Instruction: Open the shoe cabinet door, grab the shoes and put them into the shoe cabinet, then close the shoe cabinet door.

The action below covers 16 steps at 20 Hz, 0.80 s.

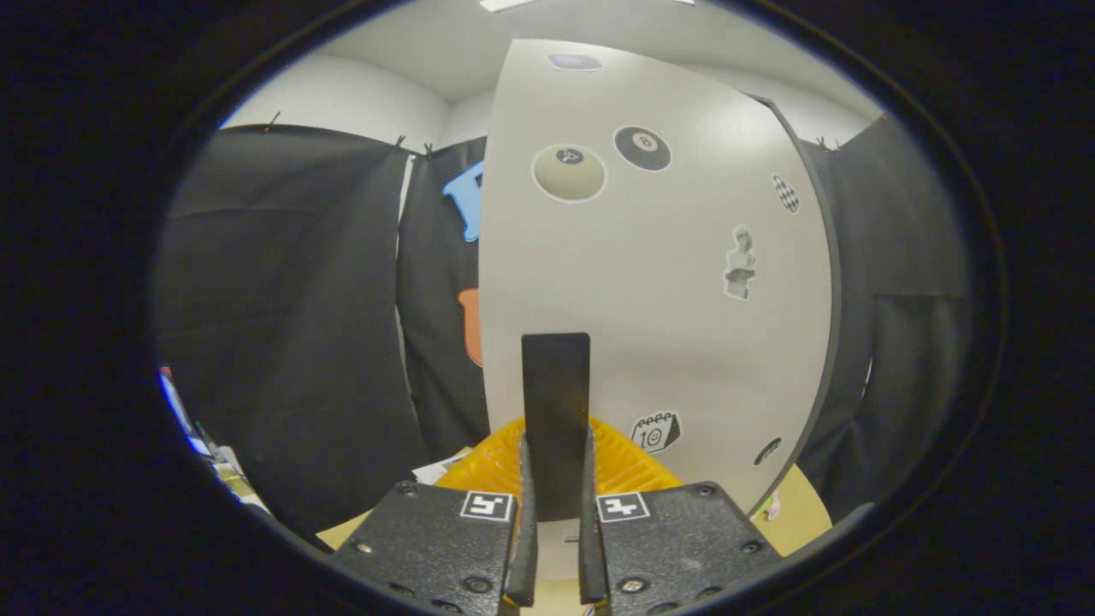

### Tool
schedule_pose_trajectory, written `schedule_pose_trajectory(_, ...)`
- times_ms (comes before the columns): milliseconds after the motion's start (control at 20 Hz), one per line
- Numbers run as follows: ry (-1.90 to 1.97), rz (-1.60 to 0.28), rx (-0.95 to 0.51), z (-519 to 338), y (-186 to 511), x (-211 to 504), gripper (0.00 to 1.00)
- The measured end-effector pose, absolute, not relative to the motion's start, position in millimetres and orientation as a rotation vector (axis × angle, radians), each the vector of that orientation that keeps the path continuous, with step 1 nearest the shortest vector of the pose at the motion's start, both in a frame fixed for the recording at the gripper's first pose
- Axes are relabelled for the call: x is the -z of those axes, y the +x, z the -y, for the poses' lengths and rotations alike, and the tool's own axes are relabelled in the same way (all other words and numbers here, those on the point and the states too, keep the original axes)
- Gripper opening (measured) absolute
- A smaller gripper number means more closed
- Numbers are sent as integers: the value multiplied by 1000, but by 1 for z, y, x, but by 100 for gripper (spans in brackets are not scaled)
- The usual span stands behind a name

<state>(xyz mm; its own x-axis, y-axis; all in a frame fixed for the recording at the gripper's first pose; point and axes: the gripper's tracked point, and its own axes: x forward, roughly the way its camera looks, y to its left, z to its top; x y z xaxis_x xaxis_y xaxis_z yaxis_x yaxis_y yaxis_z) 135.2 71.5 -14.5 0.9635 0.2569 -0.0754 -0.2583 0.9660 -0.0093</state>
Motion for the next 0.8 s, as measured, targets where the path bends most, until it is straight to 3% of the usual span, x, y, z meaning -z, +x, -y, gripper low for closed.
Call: schedule_pose_trajectory(800, -41, -51, -328, 35, 41, 19, 21)
